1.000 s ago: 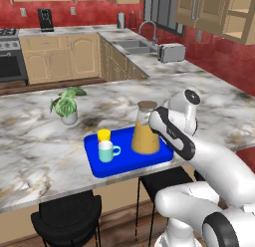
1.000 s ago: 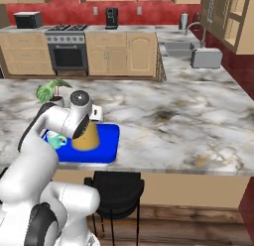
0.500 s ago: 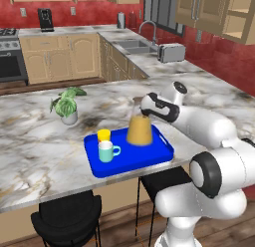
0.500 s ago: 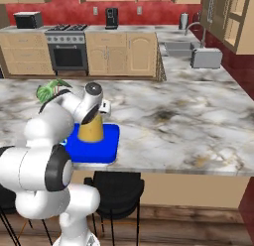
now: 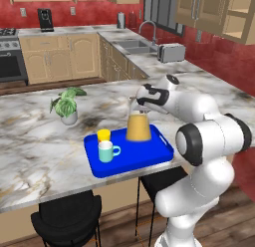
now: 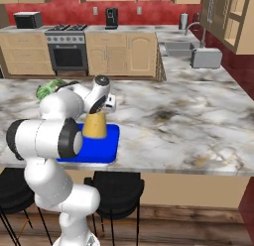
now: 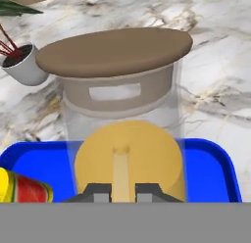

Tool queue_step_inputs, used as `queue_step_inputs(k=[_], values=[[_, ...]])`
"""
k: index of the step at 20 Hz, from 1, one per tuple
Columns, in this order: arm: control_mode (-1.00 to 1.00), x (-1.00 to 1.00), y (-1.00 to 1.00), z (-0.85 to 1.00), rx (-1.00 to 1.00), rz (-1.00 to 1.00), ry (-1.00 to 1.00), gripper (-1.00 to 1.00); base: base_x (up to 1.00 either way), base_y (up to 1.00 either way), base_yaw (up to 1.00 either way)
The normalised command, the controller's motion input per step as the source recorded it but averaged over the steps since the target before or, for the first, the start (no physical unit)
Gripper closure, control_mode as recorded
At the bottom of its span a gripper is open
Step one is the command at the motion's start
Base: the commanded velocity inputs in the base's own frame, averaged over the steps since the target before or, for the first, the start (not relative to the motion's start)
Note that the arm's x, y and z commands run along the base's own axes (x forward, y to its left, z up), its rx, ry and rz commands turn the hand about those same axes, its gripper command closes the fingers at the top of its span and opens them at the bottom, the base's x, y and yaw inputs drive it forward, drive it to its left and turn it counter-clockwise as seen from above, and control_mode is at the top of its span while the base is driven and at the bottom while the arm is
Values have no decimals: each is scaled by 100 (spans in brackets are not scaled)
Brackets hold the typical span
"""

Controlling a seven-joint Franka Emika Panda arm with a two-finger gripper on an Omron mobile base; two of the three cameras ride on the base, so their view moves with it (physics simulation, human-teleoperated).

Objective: There is a tray on the dining counter. Grab the cup, mug, and pitcher and place them on the tray. The pitcher may be placed next to the tray if it cannot fit the tray.

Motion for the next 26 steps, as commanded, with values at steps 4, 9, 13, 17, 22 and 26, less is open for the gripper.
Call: queue_step_inputs(k=[4,9,13,17,22,26], values=[[-100,35,1,-46,0,0,0,100,0,0,0],[-100,7,4,-36,0,0,-3,100,0,0,0],[-100,-4,9,-15,0,0,-1,100,0,0,0],[-100,-16,7,-10,0,0,-1,100,0,0,0],[-100,-29,1,-4,0,0,-9,100,0,0,0],[-100,-23,0,-24,0,0,-13,100,0,0,0]])
